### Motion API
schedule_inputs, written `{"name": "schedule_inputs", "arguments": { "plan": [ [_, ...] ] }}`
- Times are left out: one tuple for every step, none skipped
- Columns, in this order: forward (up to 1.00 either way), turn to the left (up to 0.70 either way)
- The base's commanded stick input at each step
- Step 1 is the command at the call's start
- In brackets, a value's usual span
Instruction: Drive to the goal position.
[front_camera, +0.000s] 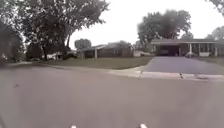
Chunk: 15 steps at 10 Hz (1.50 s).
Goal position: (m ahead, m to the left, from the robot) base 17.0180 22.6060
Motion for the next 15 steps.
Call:
{"name": "schedule_inputs", "arguments": {
  "plan": [
    [1.00,0.40],
    [1.00,0.40],
    [1.00,0.40],
    [1.00,0.40],
    [1.00,0.40],
    [1.00,0.40],
    [1.00,0.40],
    [1.00,0.34],
    [1.00,0.20],
    [1.00,0.05],
    [1.00,0.00],
    [1.00,0.00],
    [1.00,0.00],
    [1.00,0.00],
    [1.00,0.00]
  ]
}}
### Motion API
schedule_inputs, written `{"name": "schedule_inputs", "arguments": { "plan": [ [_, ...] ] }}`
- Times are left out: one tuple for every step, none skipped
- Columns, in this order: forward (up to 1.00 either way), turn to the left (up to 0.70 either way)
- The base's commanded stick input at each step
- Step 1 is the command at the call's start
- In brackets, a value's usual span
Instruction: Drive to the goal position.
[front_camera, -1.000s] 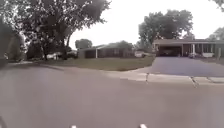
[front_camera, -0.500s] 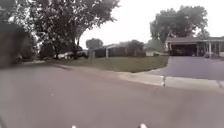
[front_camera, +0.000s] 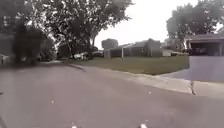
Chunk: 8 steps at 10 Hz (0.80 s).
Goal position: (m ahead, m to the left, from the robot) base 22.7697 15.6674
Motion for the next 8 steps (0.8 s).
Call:
{"name": "schedule_inputs", "arguments": {
  "plan": [
    [1.00,0.00],
    [1.00,0.00],
    [1.00,0.00],
    [1.00,0.00],
    [1.00,0.00],
    [1.00,0.00],
    [1.00,0.17],
    [1.00,0.40]
  ]
}}
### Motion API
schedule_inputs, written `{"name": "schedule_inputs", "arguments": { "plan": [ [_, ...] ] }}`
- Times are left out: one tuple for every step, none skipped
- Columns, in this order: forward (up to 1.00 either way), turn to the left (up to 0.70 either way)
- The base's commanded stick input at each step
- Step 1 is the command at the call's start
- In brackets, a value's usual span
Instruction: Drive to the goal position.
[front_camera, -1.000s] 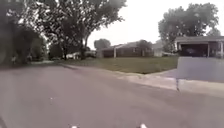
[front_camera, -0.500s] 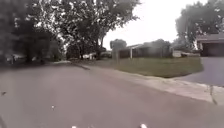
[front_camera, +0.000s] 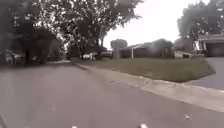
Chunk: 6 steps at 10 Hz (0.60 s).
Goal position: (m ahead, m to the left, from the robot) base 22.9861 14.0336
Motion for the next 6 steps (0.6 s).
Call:
{"name": "schedule_inputs", "arguments": {
  "plan": [
    [1.00,0.40],
    [1.00,0.40],
    [1.00,0.40],
    [1.00,0.40],
    [1.00,0.40],
    [1.00,0.40]
  ]
}}
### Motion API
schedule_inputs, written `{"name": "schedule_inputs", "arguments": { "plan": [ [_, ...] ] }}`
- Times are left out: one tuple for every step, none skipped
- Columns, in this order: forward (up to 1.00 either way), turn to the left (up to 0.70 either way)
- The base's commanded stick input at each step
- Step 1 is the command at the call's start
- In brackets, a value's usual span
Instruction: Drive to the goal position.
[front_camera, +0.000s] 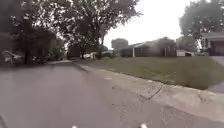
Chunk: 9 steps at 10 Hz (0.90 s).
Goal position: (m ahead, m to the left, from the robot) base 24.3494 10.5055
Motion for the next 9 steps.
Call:
{"name": "schedule_inputs", "arguments": {
  "plan": [
    [1.00,0.40],
    [0.98,0.39],
    [0.85,0.34],
    [0.85,0.34],
    [0.85,0.34],
    [0.85,0.34],
    [0.83,0.30],
    [0.80,0.23],
    [0.77,0.16]
  ]
}}
